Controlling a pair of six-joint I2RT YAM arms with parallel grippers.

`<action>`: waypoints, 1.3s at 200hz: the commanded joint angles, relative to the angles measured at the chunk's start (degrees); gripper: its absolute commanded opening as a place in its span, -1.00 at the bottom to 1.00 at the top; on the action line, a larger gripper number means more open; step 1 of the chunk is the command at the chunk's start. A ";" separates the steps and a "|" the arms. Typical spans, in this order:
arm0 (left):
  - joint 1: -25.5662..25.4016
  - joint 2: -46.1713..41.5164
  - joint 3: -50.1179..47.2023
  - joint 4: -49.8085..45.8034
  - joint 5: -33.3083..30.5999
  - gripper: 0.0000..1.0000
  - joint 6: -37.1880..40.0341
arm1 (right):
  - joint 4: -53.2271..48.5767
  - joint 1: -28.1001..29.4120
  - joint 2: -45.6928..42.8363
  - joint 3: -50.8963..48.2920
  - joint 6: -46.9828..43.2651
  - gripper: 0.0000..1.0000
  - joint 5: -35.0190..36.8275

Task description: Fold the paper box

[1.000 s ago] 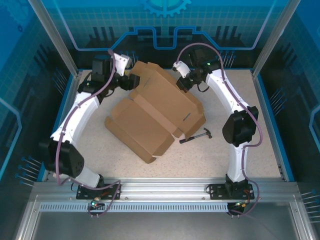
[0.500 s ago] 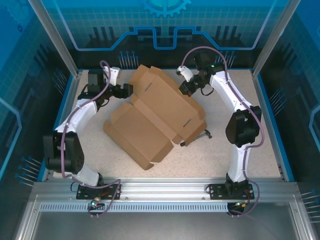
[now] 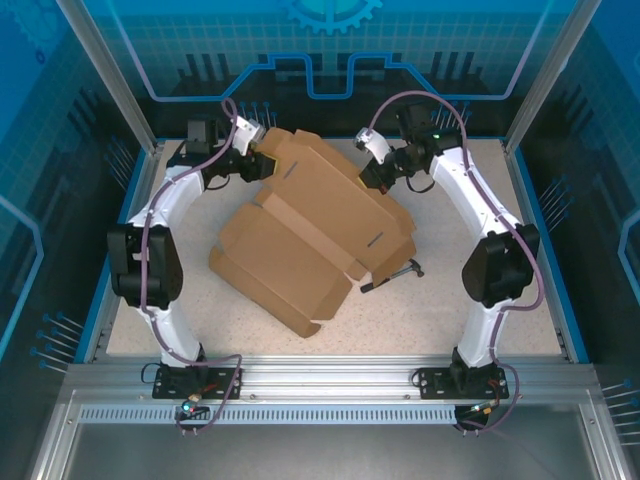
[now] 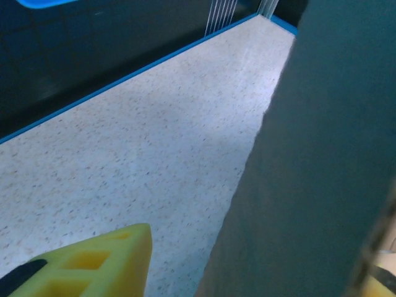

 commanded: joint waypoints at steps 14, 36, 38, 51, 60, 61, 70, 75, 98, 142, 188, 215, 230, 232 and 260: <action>0.58 2.93 7.90 -12.09 6.53 -0.59 0.98 | 8.07 1.65 -4.95 -4.74 2.84 -1.00 6.99; 1.00 2.97 10.23 -16.57 5.56 -0.72 -0.56 | 15.39 5.54 -7.91 -9.74 4.79 -1.00 19.72; 1.01 2.92 10.29 -16.84 5.43 -0.73 -0.76 | 15.99 6.03 -8.11 -10.28 4.78 -1.00 20.70; 1.27 2.51 10.98 -18.45 4.51 -0.79 -2.11 | 20.53 9.23 -9.18 -13.51 4.73 -1.00 32.00; 1.50 2.28 11.04 -18.85 4.34 -0.82 -3.02 | 23.63 11.23 -9.59 -15.96 4.06 -1.00 38.49; 1.56 2.25 11.03 -18.86 4.39 -0.82 -3.07 | 23.95 11.46 -9.65 -16.25 3.93 -1.00 39.14; 1.68 2.05 10.85 -18.77 4.45 -0.83 -3.86 | 27.65 13.97 -9.79 -18.52 3.04 -1.00 46.52; 1.72 2.05 10.72 -18.65 4.32 -0.83 -4.21 | 29.44 15.19 -9.85 -19.59 2.29 -1.00 49.68; 1.98 2.55 10.89 -18.02 4.17 -0.84 -6.04 | 37.37 19.72 -9.18 -23.45 -0.95 -1.00 61.11; 2.69 3.65 11.02 -16.64 4.23 -0.83 -8.59 | 45.61 22.15 -9.32 -27.69 -0.80 -1.00 67.12; 3.00 4.38 9.76 -13.12 1.95 -0.53 -11.65 | 33.13 19.70 -10.22 -24.10 5.71 -1.00 54.16; 3.43 3.88 8.20 -9.59 -2.78 -0.22 -15.84 | 25.71 17.34 -10.09 -21.28 9.08 -1.00 45.74; 3.82 2.37 6.59 -7.24 -8.86 -0.02 -18.85 | 21.65 15.62 -9.26 -19.20 10.54 -1.00 41.51; 3.94 2.04 6.26 -6.84 -9.87 -0.01 -19.26 | 21.05 15.40 -9.08 -18.85 10.79 -1.00 40.98; 4.54 -5.55 -2.72 0.11 -21.87 0.10 -28.71 | 14.23 12.40 -6.44 -14.21 13.61 -1.00 35.34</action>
